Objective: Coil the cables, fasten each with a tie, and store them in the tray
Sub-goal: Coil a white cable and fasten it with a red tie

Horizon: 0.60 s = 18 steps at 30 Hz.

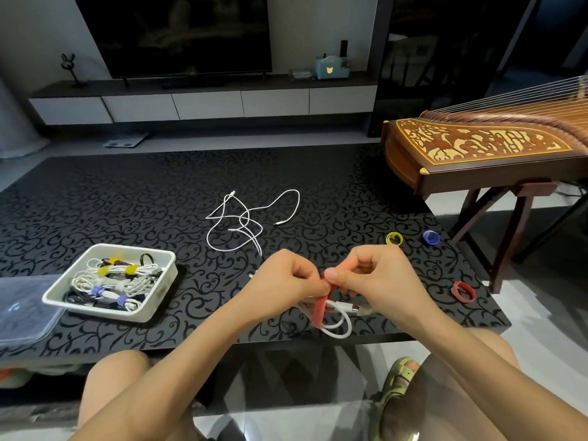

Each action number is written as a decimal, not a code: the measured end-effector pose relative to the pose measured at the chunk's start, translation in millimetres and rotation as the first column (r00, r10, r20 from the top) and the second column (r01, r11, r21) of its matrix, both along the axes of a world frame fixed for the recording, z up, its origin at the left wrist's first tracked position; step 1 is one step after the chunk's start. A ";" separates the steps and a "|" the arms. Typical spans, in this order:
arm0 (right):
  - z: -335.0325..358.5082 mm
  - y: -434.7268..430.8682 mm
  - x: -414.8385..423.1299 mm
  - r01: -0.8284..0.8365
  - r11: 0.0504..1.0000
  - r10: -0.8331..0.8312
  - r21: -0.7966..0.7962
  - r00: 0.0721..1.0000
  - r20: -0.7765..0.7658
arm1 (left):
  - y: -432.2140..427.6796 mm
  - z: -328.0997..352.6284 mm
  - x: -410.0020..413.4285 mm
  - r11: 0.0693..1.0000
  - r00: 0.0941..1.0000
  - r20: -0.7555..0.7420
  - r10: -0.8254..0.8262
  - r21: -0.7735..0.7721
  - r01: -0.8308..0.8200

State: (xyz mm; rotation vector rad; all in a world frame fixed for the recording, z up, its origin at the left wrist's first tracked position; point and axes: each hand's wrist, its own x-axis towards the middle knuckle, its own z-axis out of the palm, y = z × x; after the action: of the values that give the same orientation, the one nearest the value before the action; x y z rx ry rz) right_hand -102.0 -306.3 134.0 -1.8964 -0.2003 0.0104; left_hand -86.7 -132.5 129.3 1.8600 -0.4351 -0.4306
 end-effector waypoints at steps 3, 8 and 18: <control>-4.4 1.7 0.3 0.013 1.000 -0.013 -0.002 1.000 -0.003 | -0.8 0.9 1.1 1.000 1.000 -0.025 0.018 0.003 -0.018; -5.3 -2.0 3.9 -0.031 0.989 0.052 0.148 0.989 -0.140 | 0.4 -3.3 1.8 1.000 0.999 -0.043 0.006 -0.005 -0.006; -9.7 2.6 20.2 0.123 0.871 0.161 0.475 0.842 -0.514 | -0.6 -8.1 -3.3 0.975 0.957 0.289 0.022 0.206 -0.084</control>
State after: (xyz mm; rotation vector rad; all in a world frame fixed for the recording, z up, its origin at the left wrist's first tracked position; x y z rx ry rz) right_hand -81.8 -303.7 124.3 -1.3077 0.1600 0.4690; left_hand -90.0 -133.1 121.2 2.1524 -0.5475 -0.1764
